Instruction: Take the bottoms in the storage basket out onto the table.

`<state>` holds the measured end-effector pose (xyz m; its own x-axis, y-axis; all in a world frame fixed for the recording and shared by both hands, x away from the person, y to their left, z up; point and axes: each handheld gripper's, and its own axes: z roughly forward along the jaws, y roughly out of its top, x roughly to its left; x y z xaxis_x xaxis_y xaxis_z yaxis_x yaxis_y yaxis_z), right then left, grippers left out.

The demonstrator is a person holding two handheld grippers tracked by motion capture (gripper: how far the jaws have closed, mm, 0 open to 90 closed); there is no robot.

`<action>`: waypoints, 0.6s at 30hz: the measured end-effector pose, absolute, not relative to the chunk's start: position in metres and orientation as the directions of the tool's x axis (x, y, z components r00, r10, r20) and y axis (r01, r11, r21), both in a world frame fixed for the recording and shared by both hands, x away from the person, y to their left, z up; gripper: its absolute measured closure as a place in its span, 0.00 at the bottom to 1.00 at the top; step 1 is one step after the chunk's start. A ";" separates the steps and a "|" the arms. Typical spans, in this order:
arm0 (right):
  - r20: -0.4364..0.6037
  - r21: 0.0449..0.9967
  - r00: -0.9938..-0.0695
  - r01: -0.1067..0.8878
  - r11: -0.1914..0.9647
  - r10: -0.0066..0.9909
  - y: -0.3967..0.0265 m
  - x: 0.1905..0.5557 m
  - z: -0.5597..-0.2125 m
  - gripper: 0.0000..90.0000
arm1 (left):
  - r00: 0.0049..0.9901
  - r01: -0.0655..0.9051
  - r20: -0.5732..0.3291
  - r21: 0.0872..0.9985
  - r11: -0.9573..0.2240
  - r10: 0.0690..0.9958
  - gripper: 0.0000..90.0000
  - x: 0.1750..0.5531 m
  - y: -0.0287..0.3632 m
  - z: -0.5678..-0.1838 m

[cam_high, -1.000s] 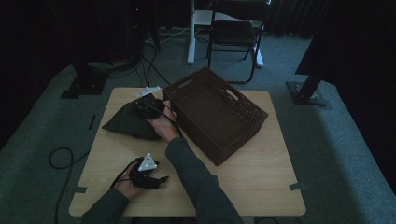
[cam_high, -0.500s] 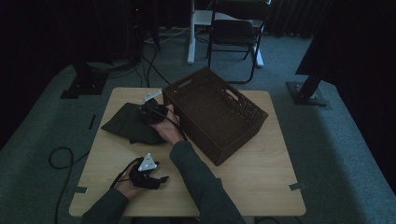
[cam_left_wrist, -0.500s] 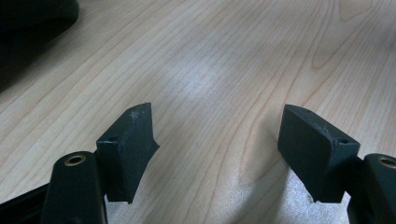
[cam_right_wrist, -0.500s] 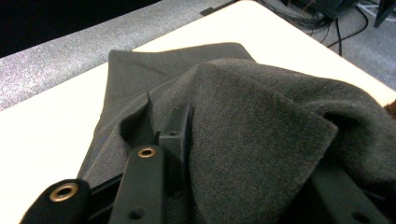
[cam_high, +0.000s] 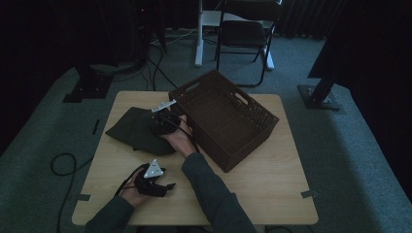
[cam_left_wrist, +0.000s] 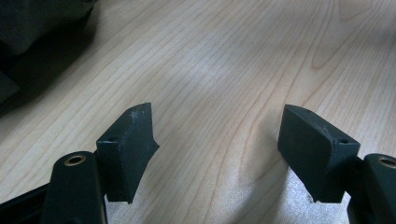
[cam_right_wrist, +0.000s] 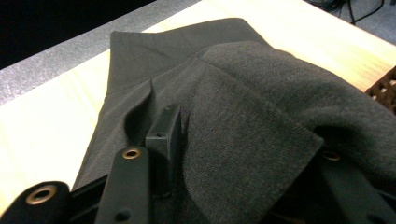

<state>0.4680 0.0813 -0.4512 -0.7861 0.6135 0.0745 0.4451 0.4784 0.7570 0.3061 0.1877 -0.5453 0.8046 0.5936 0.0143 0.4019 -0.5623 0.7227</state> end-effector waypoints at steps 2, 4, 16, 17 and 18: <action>0.088 0.762 -0.783 0.451 0.465 0.615 0.078 0.465 -0.452 0.57 | 0.805 0.402 0.015 0.722 -0.563 0.593 0.31 0.306 0.188 -0.545; 0.096 0.763 -0.782 0.456 0.459 0.616 0.076 0.464 -0.453 0.57 | 0.805 0.402 0.014 0.723 -0.563 0.593 0.30 0.306 0.188 -0.545; 0.121 0.762 -0.786 0.465 0.450 0.607 0.057 0.454 -0.453 0.52 | 0.806 0.401 0.016 0.721 -0.565 0.592 0.30 0.306 0.188 -0.545; 0.128 0.764 -0.786 0.467 0.445 0.605 0.055 0.453 -0.453 0.52 | 0.806 0.401 0.016 0.721 -0.565 0.592 0.30 0.306 0.188 -0.545; 0.137 0.767 -0.786 0.469 0.438 0.603 0.053 0.452 -0.453 0.52 | 0.806 0.401 0.017 0.720 -0.566 0.592 0.30 0.306 0.188 -0.545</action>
